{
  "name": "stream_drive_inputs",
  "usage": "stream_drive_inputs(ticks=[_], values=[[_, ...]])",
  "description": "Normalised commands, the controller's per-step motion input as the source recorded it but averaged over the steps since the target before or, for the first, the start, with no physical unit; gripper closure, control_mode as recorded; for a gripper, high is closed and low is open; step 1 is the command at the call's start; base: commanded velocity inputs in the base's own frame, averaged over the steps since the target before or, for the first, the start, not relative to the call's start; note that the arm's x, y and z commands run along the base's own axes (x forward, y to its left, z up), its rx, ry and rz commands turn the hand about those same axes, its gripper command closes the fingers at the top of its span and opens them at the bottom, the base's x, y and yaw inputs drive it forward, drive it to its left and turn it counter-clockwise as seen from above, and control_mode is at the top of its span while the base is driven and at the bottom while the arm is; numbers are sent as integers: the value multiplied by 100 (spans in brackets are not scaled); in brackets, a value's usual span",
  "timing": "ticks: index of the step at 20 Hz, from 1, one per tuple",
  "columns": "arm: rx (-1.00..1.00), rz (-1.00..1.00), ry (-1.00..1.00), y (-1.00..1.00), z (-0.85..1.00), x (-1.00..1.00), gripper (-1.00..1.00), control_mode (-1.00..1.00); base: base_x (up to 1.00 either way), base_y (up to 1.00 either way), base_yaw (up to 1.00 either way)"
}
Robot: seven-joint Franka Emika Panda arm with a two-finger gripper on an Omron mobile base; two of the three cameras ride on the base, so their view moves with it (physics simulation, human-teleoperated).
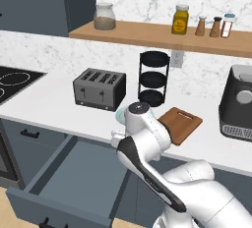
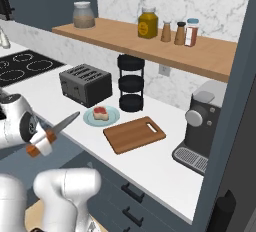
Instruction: Pick up the knife from the drawer and place it on the cutting board. Then place the meat from the plate to the cutting board.
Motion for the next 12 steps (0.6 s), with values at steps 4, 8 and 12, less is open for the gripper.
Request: stream_drive_inputs(ticks=[4,8,12], values=[[0,-10,1,-67,1,55,100,-100,0,0,0],[0,-5,2,-62,7,44,100,-100,0,0,0],[0,-7,6,-59,1,39,100,-100,0,0,0]])
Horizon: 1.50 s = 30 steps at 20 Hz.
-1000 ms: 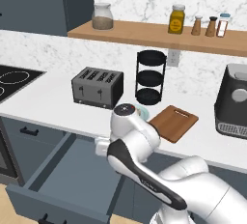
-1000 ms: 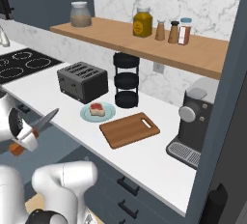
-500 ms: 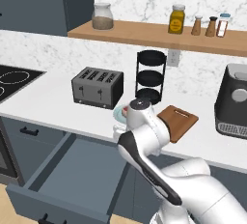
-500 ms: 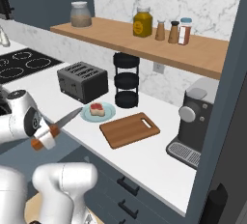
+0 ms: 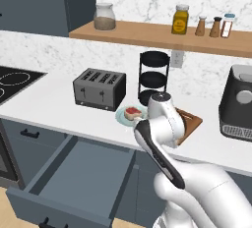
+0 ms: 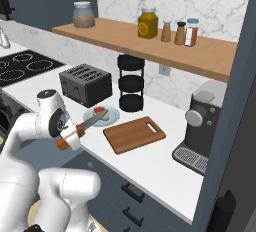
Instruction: Pick up the knife from the drawer and place it on the cutting board. Then place the meat from the plate to the cutting board.
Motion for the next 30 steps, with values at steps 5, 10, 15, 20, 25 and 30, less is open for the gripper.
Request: stream_drive_inputs(ticks=[5,10,15,20,25,30], values=[[0,-6,6,-71,0,41,100,-100,0,0,0],[0,-3,1,-66,0,47,100,-100,0,0,0],[0,-1,0,-61,0,47,100,-100,0,0,0],[0,0,0,-62,0,35,100,-100,0,0,0],[0,0,1,-29,-10,32,100,-100,0,0,0],[0,-2,0,1,-26,11,100,-100,0,0,0]])
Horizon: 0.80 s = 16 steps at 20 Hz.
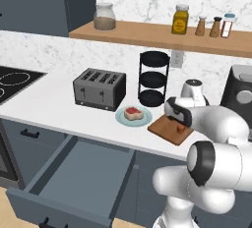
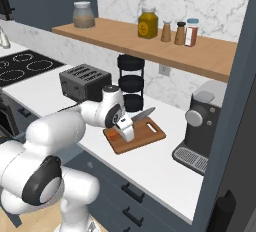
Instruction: Pick up the knife from the drawer and place it on the cutting board. Then place the meat from the plate to the cutting board.
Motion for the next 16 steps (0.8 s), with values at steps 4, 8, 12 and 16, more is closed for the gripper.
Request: stream_drive_inputs(ticks=[4,8,12,16], values=[[0,0,2,0,-40,1,100,-100,0,0,0],[0,0,1,3,-48,12,100,-100,0,0,0],[0,0,0,0,-44,23,100,-100,0,0,0],[0,0,0,-1,-25,31,100,-100,0,0,0]])
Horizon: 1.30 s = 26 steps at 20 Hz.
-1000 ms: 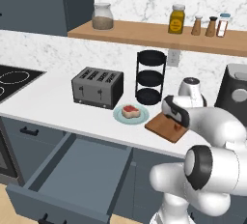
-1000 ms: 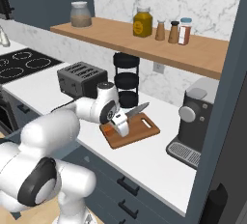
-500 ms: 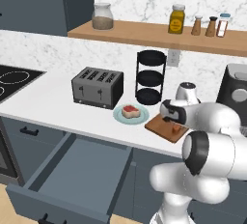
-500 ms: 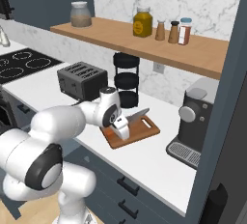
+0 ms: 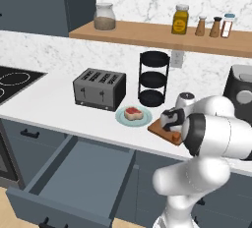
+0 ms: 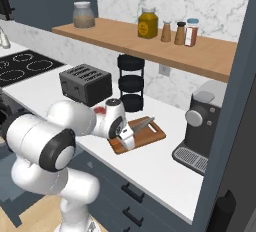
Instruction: Pick up the knife from the drawer and place it on the cutting board. Then place the meat from the plate to the cutting board.
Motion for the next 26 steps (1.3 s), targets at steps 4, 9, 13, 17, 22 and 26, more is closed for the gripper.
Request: stream_drive_inputs(ticks=[4,9,13,17,22,26], values=[[0,0,0,-11,-21,30,100,-100,0,0,0],[0,0,0,-19,-18,19,100,-100,0,0,0],[0,0,0,-18,-13,18,100,-100,0,0,0],[0,0,0,-8,-9,15,-100,-100,0,0,0],[0,0,-3,-3,-1,-4,-100,-100,0,0,0],[0,-1,-1,0,9,-20,-100,-100,0,0,0]])
